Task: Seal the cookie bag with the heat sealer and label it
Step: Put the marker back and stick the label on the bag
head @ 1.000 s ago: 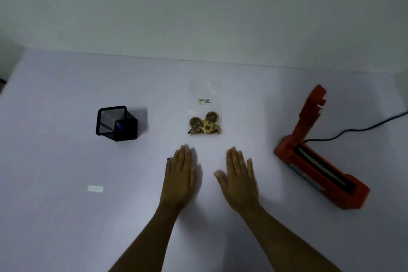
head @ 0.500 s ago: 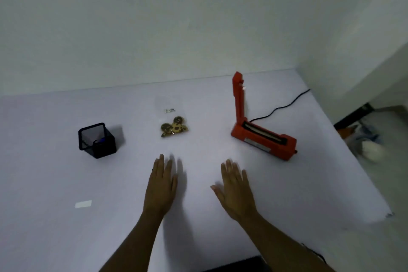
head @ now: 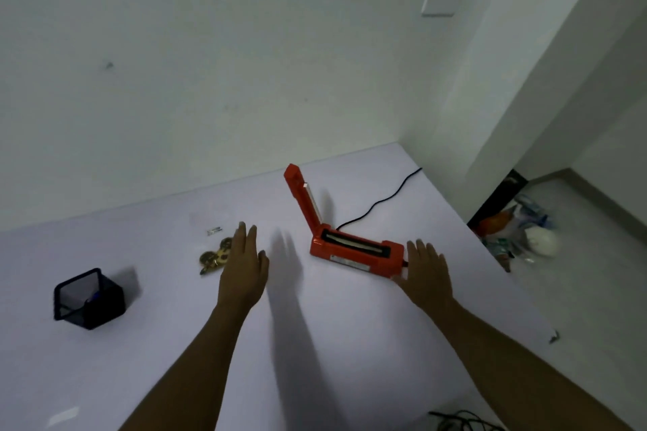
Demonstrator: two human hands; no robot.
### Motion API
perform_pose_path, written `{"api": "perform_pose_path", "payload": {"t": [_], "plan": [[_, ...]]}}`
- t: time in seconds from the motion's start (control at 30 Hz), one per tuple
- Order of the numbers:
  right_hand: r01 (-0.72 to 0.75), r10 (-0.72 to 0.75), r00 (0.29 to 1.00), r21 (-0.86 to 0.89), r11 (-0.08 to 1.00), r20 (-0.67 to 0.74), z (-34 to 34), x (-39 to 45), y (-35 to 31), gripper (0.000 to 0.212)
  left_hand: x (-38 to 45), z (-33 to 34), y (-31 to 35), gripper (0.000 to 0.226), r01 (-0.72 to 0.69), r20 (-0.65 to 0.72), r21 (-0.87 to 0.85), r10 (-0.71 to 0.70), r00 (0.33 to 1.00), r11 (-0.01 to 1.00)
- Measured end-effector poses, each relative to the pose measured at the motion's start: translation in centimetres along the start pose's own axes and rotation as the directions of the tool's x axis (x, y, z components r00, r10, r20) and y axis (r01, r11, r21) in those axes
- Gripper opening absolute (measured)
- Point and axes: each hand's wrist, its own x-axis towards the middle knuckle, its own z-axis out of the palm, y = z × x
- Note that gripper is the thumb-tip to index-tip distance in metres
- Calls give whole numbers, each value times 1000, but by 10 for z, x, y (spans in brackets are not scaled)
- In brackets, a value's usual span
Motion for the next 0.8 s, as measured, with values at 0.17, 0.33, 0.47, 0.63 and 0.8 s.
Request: {"api": "perform_pose_path", "payload": {"t": [0.17,0.33,0.47,0.63,0.8], "plan": [[92,-109,965,83,992,237,-3,55,23,98,32,21,28,56,71,42,-2,-71,997,997],[166,-196,936,124,978,291,4,79,34,86,57,41,49,59,117,65,11,-118,991,993],[202,-248,928,186,962,278,9,86,40,81,72,59,58,63,213,107,-21,-209,972,977],[224,-288,914,236,946,285,12,93,45,81,74,77,80,69,205,145,-147,-184,972,968],[251,-325,903,267,930,282,10,102,49,83,66,94,81,79,-6,288,53,-10,958,999]]}}
